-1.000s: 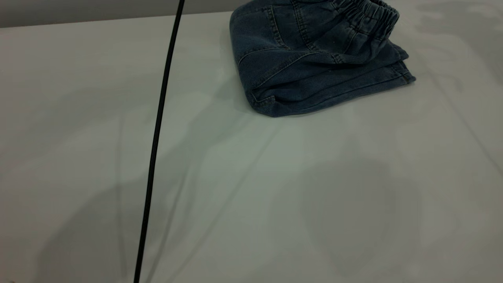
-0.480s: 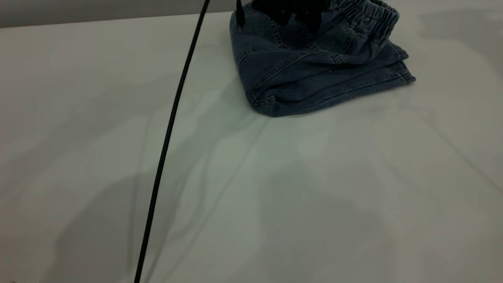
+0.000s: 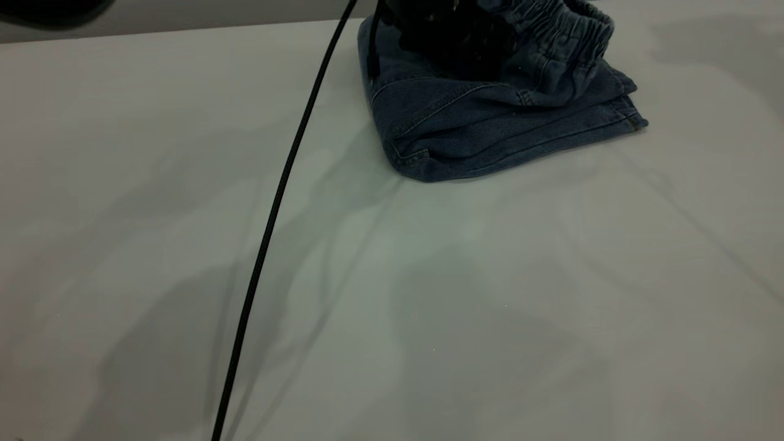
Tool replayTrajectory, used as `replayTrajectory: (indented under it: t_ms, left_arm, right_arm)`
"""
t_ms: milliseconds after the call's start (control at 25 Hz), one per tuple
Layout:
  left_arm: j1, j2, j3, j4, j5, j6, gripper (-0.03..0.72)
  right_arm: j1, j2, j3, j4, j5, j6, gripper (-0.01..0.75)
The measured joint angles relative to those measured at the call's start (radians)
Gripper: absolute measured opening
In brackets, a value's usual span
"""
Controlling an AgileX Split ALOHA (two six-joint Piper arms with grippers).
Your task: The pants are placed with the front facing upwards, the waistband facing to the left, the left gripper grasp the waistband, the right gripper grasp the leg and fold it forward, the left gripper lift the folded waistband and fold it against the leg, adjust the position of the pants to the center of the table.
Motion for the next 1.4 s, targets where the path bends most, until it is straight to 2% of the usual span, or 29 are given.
replayTrajectory:
  t_ms: [360,640,920,1120,1280,1400]
  left_arm:
    - [0.0,0.018,-0.002,0.006,0.045,0.084,0.508]
    - [0.0,-0.003,-0.002,0.01,0.228,0.144,0.508]
    - [-0.001,-0.009,-0.002,0.094,0.461,0.172,0.508]
    - [-0.001,-0.009,-0.002,0.103,0.601,0.097,0.508]
    - [0.0,-0.008,-0.001,0.085,0.67,-0.011,0.508]
    - [-0.005,-0.007,0.0,0.086,0.677,-0.103,0.508]
  right_arm:
    - [0.0,0.0,0.0,-0.003,0.0,0.0,0.518]
    - [0.0,0.0,0.0,-0.013,0.0,-0.005,0.518]
    - [0.0,0.0,0.0,-0.014,-0.001,-0.007,0.518]
    - [0.0,0.0,0.0,-0.014,-0.001,-0.007,0.518]
    - [0.0,0.0,0.0,-0.014,-0.001,-0.007,0.518]
    - [0.0,0.0,0.0,-0.014,-0.001,-0.007,0.518]
